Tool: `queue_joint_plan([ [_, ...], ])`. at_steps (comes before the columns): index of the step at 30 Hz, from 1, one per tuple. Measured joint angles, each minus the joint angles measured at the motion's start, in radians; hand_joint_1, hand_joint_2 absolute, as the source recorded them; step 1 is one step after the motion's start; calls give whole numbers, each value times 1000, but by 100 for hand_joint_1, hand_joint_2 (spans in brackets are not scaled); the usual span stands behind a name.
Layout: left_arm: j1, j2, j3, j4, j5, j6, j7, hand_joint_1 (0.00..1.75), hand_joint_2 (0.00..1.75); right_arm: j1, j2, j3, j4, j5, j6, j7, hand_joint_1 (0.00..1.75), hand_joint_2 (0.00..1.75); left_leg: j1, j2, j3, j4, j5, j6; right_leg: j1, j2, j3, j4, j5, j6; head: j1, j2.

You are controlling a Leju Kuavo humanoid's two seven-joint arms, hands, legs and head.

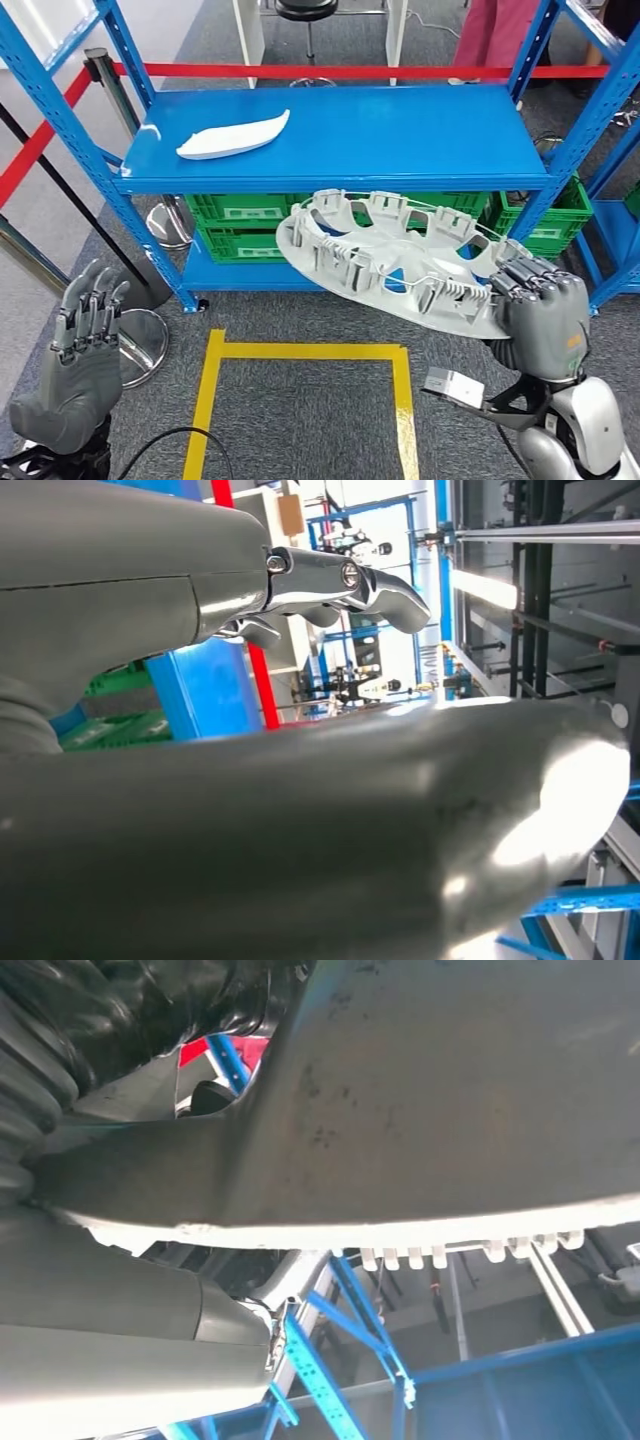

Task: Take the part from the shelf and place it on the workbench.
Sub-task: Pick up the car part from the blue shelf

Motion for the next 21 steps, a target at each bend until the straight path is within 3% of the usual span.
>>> queue_joint_plan([
  [3, 0, 0, 0, 0, 0, 0, 0, 0, 0, 0, 0, 0, 0, -1, 0, 0, 175, 175, 9, -1, -56, 171, -120, -18, 0, -1, -23, 0, 20, -14, -4, 0],
  [4, 0, 0, -1, 0, 0, 0, 0, 0, 0, 1, 0, 1, 0, -1, 0, 0, 175, 175, 11, -1, -67, 222, -144, -20, 1, -1, -33, 1, 26, -14, -4, 0],
  [5, 0, 0, -1, 0, 0, 0, 0, 0, 0, 1, 0, 1, 0, -1, 0, 0, 175, 175, 13, -1, -63, 244, -149, -21, 2, -1, -42, 2, 33, -14, -4, 0],
  [6, 0, 0, -1, 0, 0, 0, 0, 0, 0, 2, 0, 1, 0, -2, 0, -1, 175, 175, 13, -1, -41, 223, -135, -19, 3, -1, -49, 2, 38, -13, -4, 0],
  [9, -2, 0, -1, 0, 0, -1, 0, 0, 0, 2, 0, 2, 0, -3, 0, -1, 175, 175, 8, -3, 95, 14, -68, 2, 6, 0, -61, 2, 53, -7, -3, 0],
  [11, -3, 0, -1, 0, 0, -1, 0, 0, 0, 1, 0, 2, 0, -3, 0, -1, 175, 175, 1, -5, 136, -60, -59, 12, 4, -1, -65, 1, 62, 3, -3, 0],
  [14, -4, 0, -1, 0, 1, -1, 0, 0, 0, 1, 0, 3, 0, -3, 0, -1, 175, 175, -3, -3, 130, -75, -42, 24, 2, -1, -74, 1, 68, 22, -3, 0],
  [16, -6, 0, -1, 0, 1, -2, 0, 0, 0, 1, -1, 2, 0, -4, 0, -1, 175, 175, 2, 1, 120, -88, -22, 37, 3, 1, -100, 48, 21, 28, 0, 0],
  [18, -6, 0, 0, 0, 2, -3, 0, 0, 0, 1, -2, 2, 0, -5, 0, -2, 175, 175, 3, 3, 100, -87, -7, 45, 2, 2, -146, 170, -60, 32, 3, 0],
  [19, -6, 0, 0, 0, 3, -3, 1, 0, 0, 1, -3, 2, 0, -5, 0, -3, 175, 175, 3, 4, 89, -84, -1, 45, 2, 2, -163, 226, -86, 34, 4, 0],
  [20, -6, 0, 0, 0, 3, -3, 1, 0, 0, 2, -3, 2, 1, -7, 1, -3, 175, 175, 2, 4, 77, -80, 5, 44, 2, 2, -167, 259, -95, 37, 4, 0],
  [21, -6, 0, 0, 0, 3, -3, 1, 0, 0, 2, -3, 2, 2, -8, 2, -3, 175, 175, 3, 4, 66, -75, 9, 42, 1, 2, -150, 248, -84, 39, 4, 0],
])
